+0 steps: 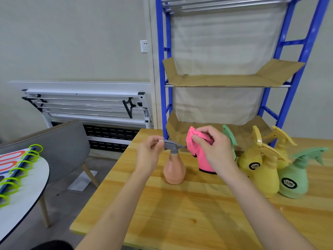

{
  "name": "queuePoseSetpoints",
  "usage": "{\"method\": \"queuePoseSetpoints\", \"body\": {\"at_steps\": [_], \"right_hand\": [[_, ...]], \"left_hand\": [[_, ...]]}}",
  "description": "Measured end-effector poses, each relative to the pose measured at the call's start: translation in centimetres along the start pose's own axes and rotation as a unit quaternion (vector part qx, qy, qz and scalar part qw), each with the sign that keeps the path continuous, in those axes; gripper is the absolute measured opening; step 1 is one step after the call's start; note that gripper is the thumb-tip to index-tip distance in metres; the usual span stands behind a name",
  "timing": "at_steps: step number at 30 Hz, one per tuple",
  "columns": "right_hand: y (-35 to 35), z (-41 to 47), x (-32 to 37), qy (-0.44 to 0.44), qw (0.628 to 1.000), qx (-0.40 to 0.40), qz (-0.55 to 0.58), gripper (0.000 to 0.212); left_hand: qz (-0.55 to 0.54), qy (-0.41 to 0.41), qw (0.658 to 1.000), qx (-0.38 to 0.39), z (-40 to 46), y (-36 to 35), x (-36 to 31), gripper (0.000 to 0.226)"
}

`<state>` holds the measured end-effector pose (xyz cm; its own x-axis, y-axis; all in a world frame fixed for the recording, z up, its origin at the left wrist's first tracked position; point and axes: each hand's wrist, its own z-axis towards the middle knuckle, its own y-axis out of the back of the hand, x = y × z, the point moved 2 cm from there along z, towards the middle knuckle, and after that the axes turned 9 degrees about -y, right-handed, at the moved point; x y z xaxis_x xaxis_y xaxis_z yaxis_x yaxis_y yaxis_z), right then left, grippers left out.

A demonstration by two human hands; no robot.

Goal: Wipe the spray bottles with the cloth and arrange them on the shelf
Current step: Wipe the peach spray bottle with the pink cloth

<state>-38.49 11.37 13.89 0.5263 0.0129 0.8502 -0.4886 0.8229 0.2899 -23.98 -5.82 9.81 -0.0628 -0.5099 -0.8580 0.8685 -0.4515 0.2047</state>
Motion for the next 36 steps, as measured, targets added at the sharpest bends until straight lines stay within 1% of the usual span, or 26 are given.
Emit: {"method": "queuePoseSetpoints", "body": {"at_steps": [3,5,8,11,15,18,22,25,28,33,36], "right_hand": [[0.9,1.0,0.9,0.016,0.999,-0.001,-0.031,0.011],[1.2,1.6,1.4,0.024,0.998,0.013,-0.06,0.01],[1.0,2.3,1.6,0.018,0.99,0.078,-0.114,0.008],[0.6,1.8,1.0,0.004,0.979,0.128,-0.161,0.012],[0.2,0.5,0.2,-0.019,0.977,0.165,-0.134,0.016],[0.1,0.2,0.4,-0.037,0.983,0.153,-0.091,0.017],[-0.4,0.1,0.5,-0.016,0.984,0.148,-0.098,0.015],[-0.3,0.1,0.2,-0.041,0.984,0.159,-0.069,0.017],[-0.2,-0.1,-0.4,-0.039,0.986,0.155,-0.05,0.017],[0.4,-0.7,-2.2,-0.008,0.989,0.119,-0.085,0.016],[1.0,-1.1,-3.1,-0.008,0.989,0.109,-0.097,0.017]], "left_hand": [[-0.047,0.01,0.998,0.031,-0.9,-1.1,-0.8,0.01],[-0.074,0.021,0.996,0.043,-1.4,-1.8,-1.4,0.01],[-0.096,0.023,0.993,0.063,-1.9,-2.9,-2.4,0.01],[-0.098,0.012,0.993,0.068,-2.2,-3.8,-2.8,0.009],[-0.115,0.01,0.992,0.056,-2.6,-4.2,-3.0,0.011],[-0.133,0.017,0.99,0.046,-2.7,-4.3,-3.4,0.015],[-0.134,0.021,0.99,0.047,-2.9,-4.3,-3.6,0.014],[-0.132,0.024,0.99,0.049,-3.0,-4.3,-3.4,0.013],[-0.126,0.029,0.99,0.051,-2.9,-4.2,-3.5,0.012],[-0.117,0.041,0.991,0.05,-3.1,-4.1,-3.5,0.012],[-0.118,0.044,0.991,0.049,-3.1,-4.0,-3.5,0.013]]}}
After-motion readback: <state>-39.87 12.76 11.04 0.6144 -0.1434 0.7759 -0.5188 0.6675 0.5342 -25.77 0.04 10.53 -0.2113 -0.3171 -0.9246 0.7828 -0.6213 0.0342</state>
